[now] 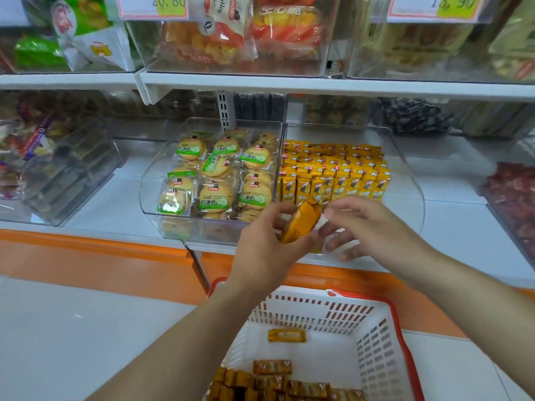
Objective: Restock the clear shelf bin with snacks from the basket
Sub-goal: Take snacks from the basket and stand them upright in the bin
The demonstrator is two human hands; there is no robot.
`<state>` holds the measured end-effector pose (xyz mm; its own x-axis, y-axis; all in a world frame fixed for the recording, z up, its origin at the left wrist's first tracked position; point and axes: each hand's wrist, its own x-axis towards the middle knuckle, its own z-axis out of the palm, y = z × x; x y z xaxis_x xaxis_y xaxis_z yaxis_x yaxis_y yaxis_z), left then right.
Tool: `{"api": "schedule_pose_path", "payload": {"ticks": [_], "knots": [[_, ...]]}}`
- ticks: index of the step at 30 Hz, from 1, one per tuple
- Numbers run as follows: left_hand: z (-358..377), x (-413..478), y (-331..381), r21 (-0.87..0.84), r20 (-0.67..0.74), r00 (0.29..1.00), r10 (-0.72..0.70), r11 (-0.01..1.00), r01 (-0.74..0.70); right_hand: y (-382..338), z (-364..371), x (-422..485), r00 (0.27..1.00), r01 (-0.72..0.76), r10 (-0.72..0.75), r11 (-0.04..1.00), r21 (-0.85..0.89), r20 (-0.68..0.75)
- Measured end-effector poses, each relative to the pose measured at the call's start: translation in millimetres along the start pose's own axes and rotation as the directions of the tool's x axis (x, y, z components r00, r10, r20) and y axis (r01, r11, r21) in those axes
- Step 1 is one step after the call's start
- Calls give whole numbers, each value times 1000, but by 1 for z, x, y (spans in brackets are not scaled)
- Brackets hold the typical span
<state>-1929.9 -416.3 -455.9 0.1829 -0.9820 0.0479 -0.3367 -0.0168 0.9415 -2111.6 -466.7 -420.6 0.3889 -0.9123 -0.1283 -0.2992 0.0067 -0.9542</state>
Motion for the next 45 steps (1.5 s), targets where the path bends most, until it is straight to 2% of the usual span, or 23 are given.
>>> {"api": "schedule_pose_path", "payload": {"ticks": [3,5,11,15,17,22,23,27,29,31,33,35,36,41,45], "knots": [[9,-7,2,196,2,989,145,970,-142,3,7,-2,1000,-2,2,999,-39,1],[13,-9,3,225,14,984,180,958,-179,5,4,-2,1000,12,-12,1000,-12,-3],[11,-6,5,60,61,997,42,997,-46,7,-21,3,999,-15,20,988,153,-32],[10,-6,5,37,67,998,1,999,-4,10,-23,5,999,-20,25,989,147,-32],[9,-6,6,-29,57,998,-13,999,15,9,-22,6,999,-17,23,988,154,-36],[-3,2,13,-365,62,992,-112,922,127,7,-16,3,976,-88,80,996,34,201],[-4,3,13,-394,74,990,-123,908,142,9,-13,2,977,-71,68,997,11,202],[-5,4,15,-386,77,990,-120,911,141,10,-1,3,992,114,-113,993,-20,62],[-6,6,16,-341,67,994,-83,935,101,7,-1,3,982,168,-167,986,-3,85],[-7,8,16,-213,27,1000,-12,977,18,3,-6,5,975,214,-212,977,-25,70],[-9,11,14,97,-38,995,95,991,-91,0,-16,13,970,239,-241,970,-51,-22],[-10,14,11,402,-77,980,183,905,-138,-2,-31,29,961,233,-249,964,-131,-119],[-11,16,8,487,-92,977,193,864,-125,-2,-38,40,957,219,-247,959,-181,-154],[-10,27,-9,646,-121,989,89,763,10,21,-58,95,942,82,-237,850,-520,-238],[-9,37,-19,673,-104,995,-3,736,73,53,-51,128,938,23,-190,869,-493,-290]]}}
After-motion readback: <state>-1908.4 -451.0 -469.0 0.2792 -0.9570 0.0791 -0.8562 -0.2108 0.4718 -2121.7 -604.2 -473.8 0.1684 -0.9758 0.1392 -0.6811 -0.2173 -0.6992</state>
